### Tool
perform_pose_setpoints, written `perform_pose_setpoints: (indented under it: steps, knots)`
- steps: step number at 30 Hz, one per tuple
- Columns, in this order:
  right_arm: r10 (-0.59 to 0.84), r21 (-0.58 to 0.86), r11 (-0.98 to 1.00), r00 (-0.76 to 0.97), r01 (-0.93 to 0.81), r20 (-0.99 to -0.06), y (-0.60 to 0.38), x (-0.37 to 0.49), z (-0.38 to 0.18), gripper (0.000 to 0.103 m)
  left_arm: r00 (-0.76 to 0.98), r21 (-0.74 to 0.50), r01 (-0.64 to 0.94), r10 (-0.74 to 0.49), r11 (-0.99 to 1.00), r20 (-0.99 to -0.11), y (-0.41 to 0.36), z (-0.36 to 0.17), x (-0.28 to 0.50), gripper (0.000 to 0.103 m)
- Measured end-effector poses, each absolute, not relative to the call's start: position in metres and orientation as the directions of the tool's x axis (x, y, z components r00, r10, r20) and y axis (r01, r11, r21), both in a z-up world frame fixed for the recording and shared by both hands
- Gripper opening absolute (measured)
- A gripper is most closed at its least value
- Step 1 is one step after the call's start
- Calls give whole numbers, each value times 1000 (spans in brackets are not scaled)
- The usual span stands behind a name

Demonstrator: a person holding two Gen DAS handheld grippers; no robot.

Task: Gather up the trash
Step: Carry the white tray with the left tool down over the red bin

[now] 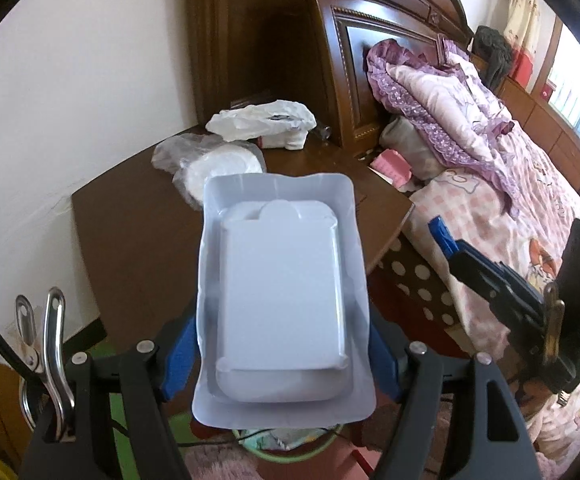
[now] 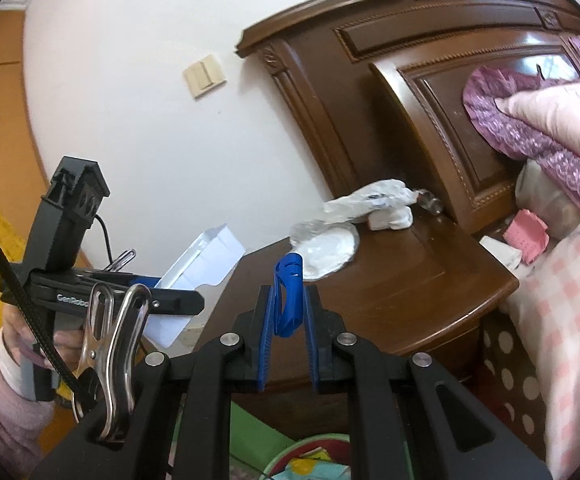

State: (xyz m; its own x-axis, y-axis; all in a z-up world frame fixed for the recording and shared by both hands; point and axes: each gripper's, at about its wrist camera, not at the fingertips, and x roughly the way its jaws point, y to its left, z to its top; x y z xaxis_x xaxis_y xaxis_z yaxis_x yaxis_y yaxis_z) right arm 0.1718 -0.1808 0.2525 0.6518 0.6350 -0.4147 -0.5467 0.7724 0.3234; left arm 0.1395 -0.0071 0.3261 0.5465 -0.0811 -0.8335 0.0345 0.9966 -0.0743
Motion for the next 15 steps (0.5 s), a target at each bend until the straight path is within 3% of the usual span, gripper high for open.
perform_pose_setpoints:
  steps: [15]
  knots:
    - [672,284,730,576,-621,-466,-143,99,255,16,577,-103,14,-92,995,-812,-4,336,44,76]
